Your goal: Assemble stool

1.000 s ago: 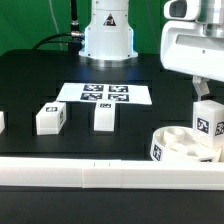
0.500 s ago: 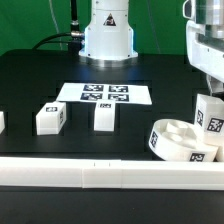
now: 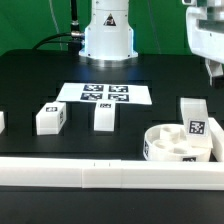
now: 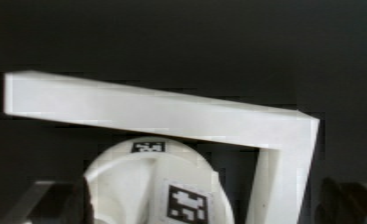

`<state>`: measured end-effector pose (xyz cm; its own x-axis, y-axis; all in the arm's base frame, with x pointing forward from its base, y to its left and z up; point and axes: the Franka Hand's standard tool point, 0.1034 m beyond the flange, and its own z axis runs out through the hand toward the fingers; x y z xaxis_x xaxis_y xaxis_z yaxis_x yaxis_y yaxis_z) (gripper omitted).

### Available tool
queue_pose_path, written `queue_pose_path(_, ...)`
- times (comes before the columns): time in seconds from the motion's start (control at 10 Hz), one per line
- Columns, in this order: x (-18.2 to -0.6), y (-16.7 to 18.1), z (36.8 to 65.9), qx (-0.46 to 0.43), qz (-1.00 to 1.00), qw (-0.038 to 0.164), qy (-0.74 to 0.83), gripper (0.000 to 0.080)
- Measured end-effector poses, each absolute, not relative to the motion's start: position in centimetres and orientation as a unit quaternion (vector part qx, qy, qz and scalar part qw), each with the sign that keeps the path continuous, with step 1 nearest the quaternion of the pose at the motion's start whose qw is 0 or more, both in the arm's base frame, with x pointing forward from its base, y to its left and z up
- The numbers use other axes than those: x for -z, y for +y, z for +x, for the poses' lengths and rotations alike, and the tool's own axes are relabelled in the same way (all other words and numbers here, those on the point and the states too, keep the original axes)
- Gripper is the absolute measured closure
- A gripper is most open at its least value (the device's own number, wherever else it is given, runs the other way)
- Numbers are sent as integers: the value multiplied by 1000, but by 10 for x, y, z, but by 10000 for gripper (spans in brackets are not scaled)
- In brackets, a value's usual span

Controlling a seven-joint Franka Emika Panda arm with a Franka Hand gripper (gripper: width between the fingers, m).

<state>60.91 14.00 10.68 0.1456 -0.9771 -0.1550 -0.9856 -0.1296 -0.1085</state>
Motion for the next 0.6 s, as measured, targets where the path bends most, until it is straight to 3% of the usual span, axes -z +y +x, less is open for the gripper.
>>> queue_pose_path(0.4,-102,139,607,-10,-856,89,509,151)
queue_pose_path(0.6,-108,140,611,-5,-924,65,377,151)
